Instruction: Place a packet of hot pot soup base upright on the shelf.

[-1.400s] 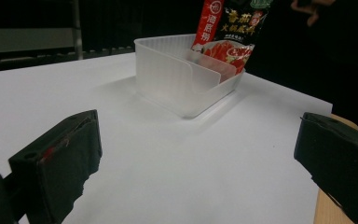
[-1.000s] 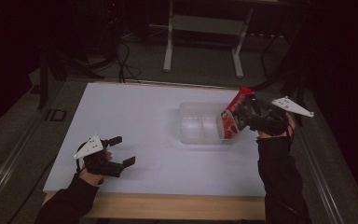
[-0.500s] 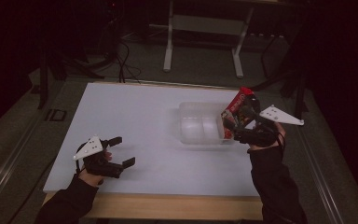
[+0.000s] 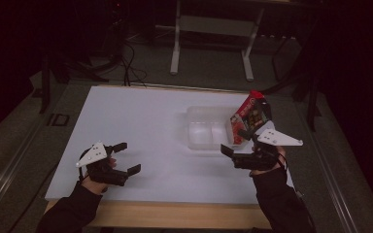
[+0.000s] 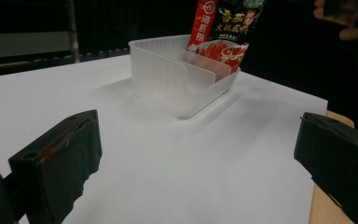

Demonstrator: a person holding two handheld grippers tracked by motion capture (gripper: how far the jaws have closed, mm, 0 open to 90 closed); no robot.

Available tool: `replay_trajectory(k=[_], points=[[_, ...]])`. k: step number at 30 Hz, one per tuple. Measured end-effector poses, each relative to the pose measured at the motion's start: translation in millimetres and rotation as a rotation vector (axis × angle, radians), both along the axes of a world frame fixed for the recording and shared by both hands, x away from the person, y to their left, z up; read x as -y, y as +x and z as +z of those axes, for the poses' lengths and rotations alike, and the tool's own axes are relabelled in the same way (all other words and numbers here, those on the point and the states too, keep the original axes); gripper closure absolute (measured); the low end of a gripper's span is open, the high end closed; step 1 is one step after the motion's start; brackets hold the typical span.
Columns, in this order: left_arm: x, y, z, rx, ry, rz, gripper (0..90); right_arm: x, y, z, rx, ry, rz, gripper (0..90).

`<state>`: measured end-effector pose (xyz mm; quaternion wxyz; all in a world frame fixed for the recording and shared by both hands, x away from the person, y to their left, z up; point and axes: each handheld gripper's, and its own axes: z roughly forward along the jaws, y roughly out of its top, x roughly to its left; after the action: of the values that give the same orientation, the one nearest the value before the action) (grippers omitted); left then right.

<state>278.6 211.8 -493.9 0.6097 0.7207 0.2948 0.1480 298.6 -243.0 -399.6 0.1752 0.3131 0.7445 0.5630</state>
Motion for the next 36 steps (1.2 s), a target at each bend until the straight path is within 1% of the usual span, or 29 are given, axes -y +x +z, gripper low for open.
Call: replay_trajectory(k=[1, 2, 3, 5, 6, 8, 10, 11, 12, 13, 14, 15, 17, 18, 21, 26, 29, 31, 35, 36], points=[[0.1, -0.1, 0.0, 0.0, 0.0, 0.0, 1.4, -1.0, -2.1, -7.4, -0.003, -0.016, 0.011, 12.9], [0.1, -0.1, 0.0, 0.001, -0.001, -0.001, 1.4, -1.3, -3.2, -10.6, 0.001, -0.022, 0.013, 13.0], [0.1, -0.1, -0.1, 0.0, 0.0, -0.002, 1.4, -1.3, -3.2, -10.6, 0.001, -0.022, 0.013, 13.0], [0.1, -0.3, -0.4, 0.0, 0.0, -0.003, 1.4, -2.0, -6.7, -18.3, 0.003, -0.032, 0.031, 13.0], [0.0, -0.3, -0.4, -0.001, 0.0, -0.004, 1.4, -2.0, -6.7, -18.3, 0.003, -0.032, 0.031, 13.0], [-0.2, -0.2, -0.5, -0.001, 0.001, -0.004, 1.4, -2.4, -8.3, -22.9, -0.002, -0.049, 0.03, 13.2], [-0.1, -0.3, -0.6, -0.001, 0.003, -0.006, 1.4, -0.8, -11.3, -30.2, 0.009, -0.04, 0.035, 13.8], [-0.1, -0.5, -0.7, -0.001, 0.005, -0.007, 1.4, -0.8, -11.3, -30.2, 0.009, -0.04, 0.035, 13.8], [0.0, -0.5, -0.8, 0.0, 0.009, -0.008, 1.4, -0.8, -11.9, -32.4, 0.013, -0.059, 0.036, 14.1], [0.2, -0.7, -0.8, 0.0, 0.01, -0.009, 1.5, -0.8, -13.5, -36.6, 0.006, -0.085, 0.039, 14.6], [0.3, -1.0, -0.9, 0.001, 0.01, -0.01, 1.5, -0.8, -13.5, -36.6, 0.006, -0.085, 0.039, 14.6], [0.4, -1.3, -0.8, 0.002, 0.011, -0.012, 1.5, -0.5, -14.3, -41.3, -0.014, -0.093, 0.05, 14.6], [0.5, -1.9, -1.0, 0.003, 0.013, -0.013, 1.4, -0.2, -14.6, -43.6, -0.021, -0.103, 0.05, 14.6], [0.4, -2.0, -1.2, 0.003, 0.015, -0.014, 1.5, 0.9, -15.1, -47.5, -0.03, -0.116, 0.046, 14.6], [0.1, -1.9, -1.8, 0.001, 0.013, -0.015, 1.5, 2.6, -15.0, -50.8, -0.041, -0.122, 0.04, 14.6], [0.0, -1.2, -2.7, -0.003, 0.012, -0.019, 1.4, 8.9, -17.5, -56.5, -0.029, -0.136, 0.034, 14.5], [0.5, -1.1, -3.1, -0.006, 0.014, -0.023, 1.5, 13.2, -19.3, -61.0, -0.042, -0.137, 0.024, 14.2], [0.9, -1.4, -3.1, -0.004, 0.014, -0.026, 1.5, 16.2, -20.6, -64.0, -0.041, -0.146, 0.02, 14.2], [1.9, -1.9, -3.7, -0.005, 0.015, -0.032, 1.4, 22.8, -22.8, -67.9, -0.054, -0.133, -0.002, 14.3], [2.0, -2.0, -3.8, -0.003, 0.022, -0.034, 1.5, 24.8, -22.9, -68.5, -0.054, -0.127, -0.006, 14.3]])
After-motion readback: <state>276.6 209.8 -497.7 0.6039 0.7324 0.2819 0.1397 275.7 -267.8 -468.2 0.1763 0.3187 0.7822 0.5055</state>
